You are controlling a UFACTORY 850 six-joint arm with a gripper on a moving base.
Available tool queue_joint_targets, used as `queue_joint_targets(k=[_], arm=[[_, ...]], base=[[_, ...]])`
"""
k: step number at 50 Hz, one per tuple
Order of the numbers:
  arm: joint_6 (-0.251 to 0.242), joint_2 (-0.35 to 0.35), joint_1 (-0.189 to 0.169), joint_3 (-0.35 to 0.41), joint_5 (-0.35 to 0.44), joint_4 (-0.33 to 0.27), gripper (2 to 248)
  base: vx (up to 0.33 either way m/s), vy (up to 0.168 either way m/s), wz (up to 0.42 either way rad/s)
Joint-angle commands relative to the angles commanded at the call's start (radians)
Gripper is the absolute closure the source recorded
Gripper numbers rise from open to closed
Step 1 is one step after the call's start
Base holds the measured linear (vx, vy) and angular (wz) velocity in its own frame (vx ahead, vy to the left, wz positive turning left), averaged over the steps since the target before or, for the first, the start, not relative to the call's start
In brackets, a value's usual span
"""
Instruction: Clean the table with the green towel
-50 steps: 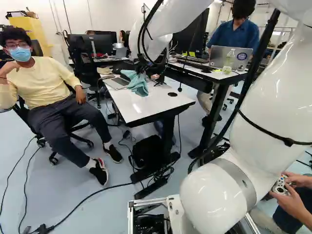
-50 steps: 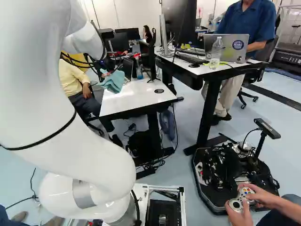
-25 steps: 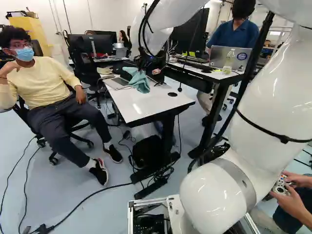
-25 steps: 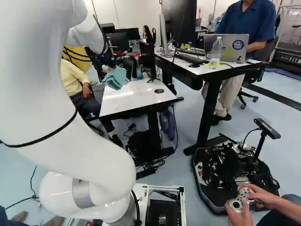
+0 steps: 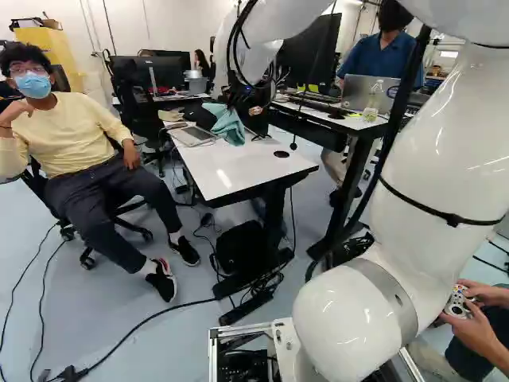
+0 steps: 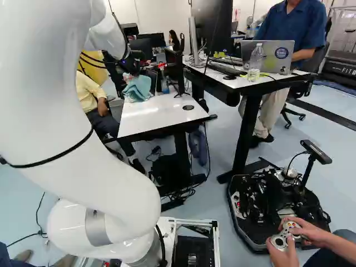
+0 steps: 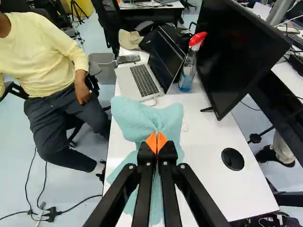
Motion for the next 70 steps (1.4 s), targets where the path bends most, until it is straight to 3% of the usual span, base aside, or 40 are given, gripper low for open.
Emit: queue_joint_targets(k=[34, 70], arm=[[0.0, -0.076, -0.06, -0.079, -0.005, 0.0, 225], [0.0, -0.199, -0.109, -0.214, -0.111, 0.0, 225]], base=[[0.0, 0.0, 0.0], [0.0, 0.0, 0.0]])
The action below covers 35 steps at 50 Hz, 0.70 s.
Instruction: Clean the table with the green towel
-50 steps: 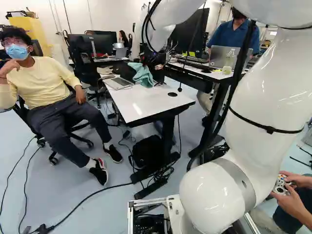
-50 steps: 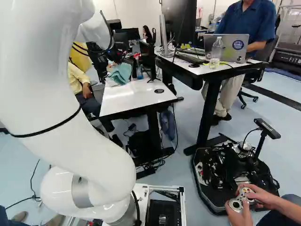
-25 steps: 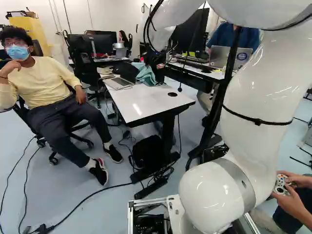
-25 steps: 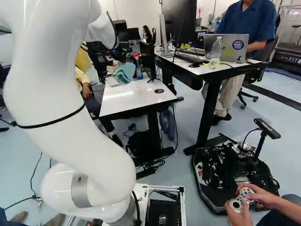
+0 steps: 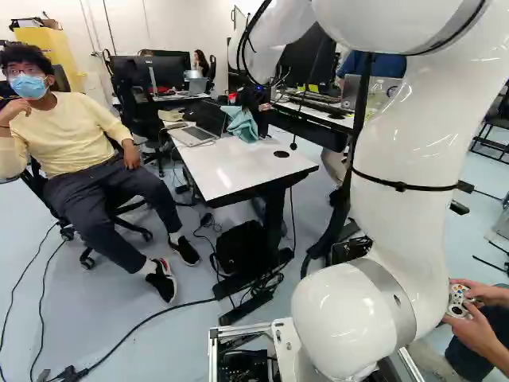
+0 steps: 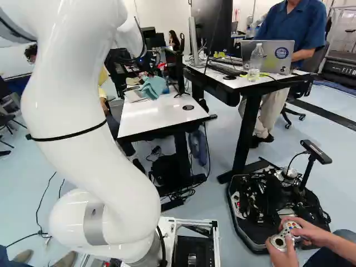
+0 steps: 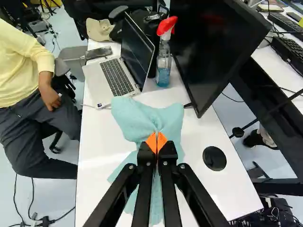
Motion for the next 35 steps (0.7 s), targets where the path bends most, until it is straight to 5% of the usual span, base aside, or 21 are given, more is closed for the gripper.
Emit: queue_joint_targets(k=[35], arm=[[0.0, -0.131, -0.018, -0.149, -0.056, 0.0, 225]], base=[[0.0, 0.0, 0.0]])
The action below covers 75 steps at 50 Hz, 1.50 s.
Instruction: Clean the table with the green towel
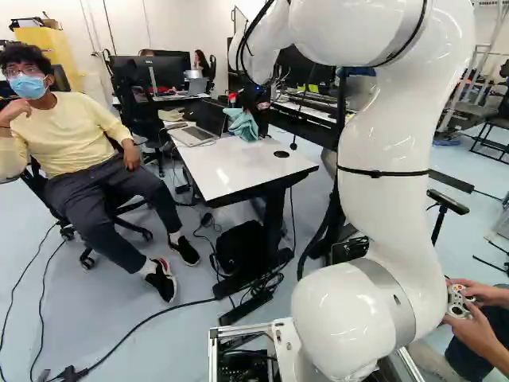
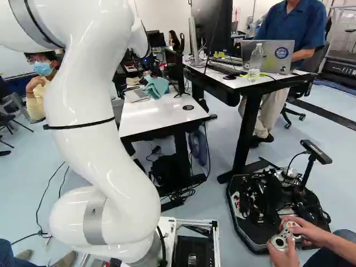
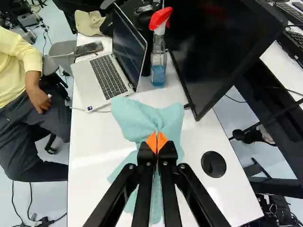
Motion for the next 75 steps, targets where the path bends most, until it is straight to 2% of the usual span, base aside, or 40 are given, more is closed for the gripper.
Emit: queue_joint_targets(k=[33, 75], arm=[[0.0, -0.129, -0.013, -0.087, 0.038, 0.0, 225], [0.0, -0.229, -0.012, -0.118, 0.154, 0.0, 225]], base=[[0.0, 0.0, 0.0], [0.0, 0.0, 0.0]])
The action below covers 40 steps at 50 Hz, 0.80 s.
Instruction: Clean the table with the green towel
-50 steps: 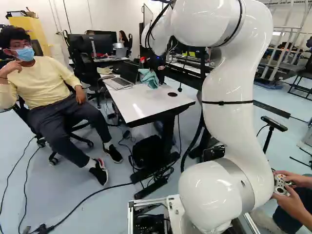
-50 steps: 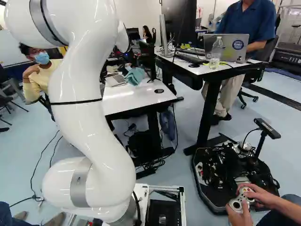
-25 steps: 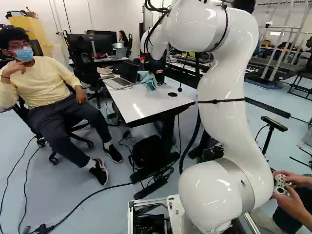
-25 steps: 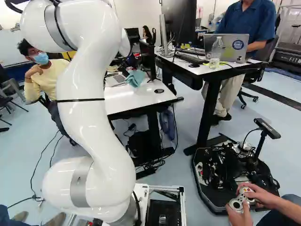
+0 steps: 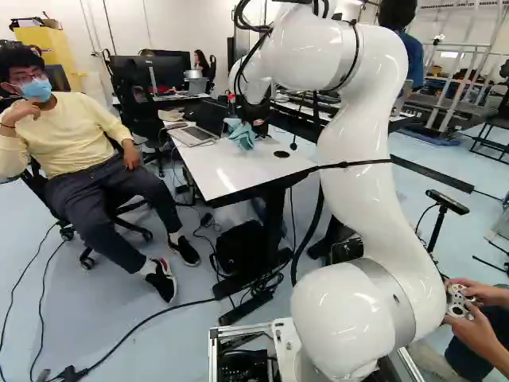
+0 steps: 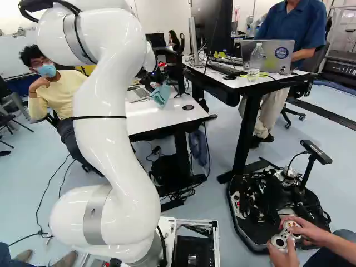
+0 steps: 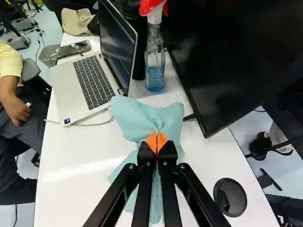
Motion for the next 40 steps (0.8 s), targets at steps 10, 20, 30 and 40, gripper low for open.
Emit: queue_joint_targets(k=[10, 20, 30, 40], arm=[[0.0, -0.026, 0.0, -0.011, 0.015, 0.0, 225], [0.0, -0.055, 0.005, -0.027, 0.016, 0.0, 225], [0.0, -0.084, 0.01, -0.042, 0.016, 0.0, 225], [0.0, -0.106, 0.01, -0.048, 0.016, 0.0, 225]], base=[[0.0, 0.0, 0.0], [0.0, 0.0, 0.0], [0.0, 0.0, 0.0], [0.0, 0.0, 0.0]])
